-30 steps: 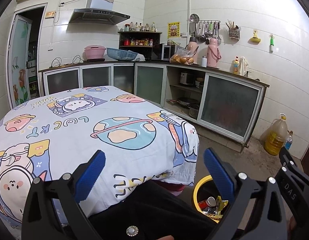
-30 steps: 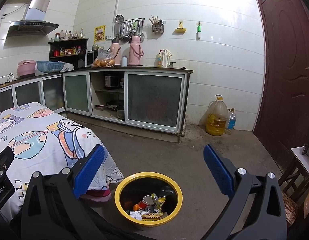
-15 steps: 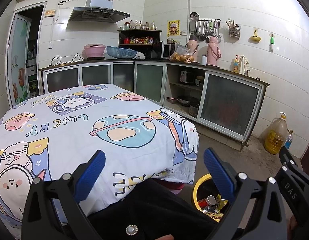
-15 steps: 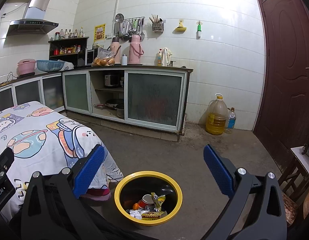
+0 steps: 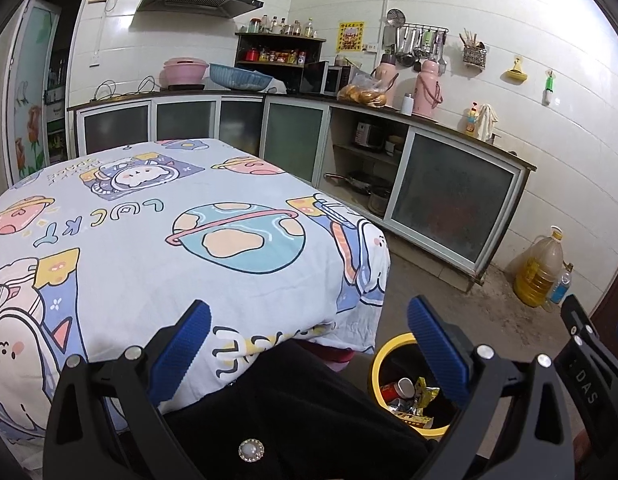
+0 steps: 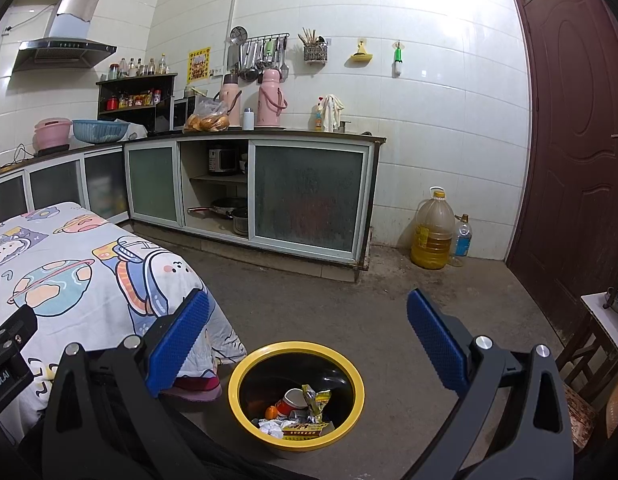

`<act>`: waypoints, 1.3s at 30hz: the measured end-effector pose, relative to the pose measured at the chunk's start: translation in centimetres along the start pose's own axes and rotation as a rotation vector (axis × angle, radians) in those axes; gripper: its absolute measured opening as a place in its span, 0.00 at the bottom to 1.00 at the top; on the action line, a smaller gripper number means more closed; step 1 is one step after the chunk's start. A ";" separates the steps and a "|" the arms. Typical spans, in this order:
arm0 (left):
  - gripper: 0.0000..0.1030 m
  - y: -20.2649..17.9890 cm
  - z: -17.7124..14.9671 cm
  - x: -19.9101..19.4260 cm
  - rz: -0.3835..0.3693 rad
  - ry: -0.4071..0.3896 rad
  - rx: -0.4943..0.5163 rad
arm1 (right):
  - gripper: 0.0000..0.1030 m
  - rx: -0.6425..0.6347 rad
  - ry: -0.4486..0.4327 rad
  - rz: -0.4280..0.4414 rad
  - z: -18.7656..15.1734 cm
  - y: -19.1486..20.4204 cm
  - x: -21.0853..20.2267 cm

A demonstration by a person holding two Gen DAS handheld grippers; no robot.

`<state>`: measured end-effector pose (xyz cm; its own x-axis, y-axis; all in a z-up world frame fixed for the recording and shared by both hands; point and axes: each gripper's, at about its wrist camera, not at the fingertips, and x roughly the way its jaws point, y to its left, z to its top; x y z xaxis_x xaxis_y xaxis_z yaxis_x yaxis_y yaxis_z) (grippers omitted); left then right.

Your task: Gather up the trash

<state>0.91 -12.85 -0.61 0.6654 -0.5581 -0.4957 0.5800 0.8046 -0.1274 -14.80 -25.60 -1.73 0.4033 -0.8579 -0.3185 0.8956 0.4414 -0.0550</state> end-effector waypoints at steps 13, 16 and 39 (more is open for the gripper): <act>0.92 -0.3 0.2 0.1 -0.022 -0.001 0.014 | 0.92 0.000 0.001 0.000 0.0 -0.1 0.1; 0.92 -0.6 0.1 0.1 -0.022 0.001 0.026 | 0.92 0.000 0.002 0.000 0.0 -0.1 0.1; 0.92 -1.2 -0.2 0.7 -0.038 0.029 0.043 | 0.92 0.003 0.007 -0.001 -0.6 -0.6 0.0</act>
<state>0.57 -14.16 -0.92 0.6292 -0.5815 -0.5157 0.6245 0.7732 -0.1100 -15.41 -25.69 -2.24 0.4012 -0.8562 -0.3254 0.8964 0.4400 -0.0525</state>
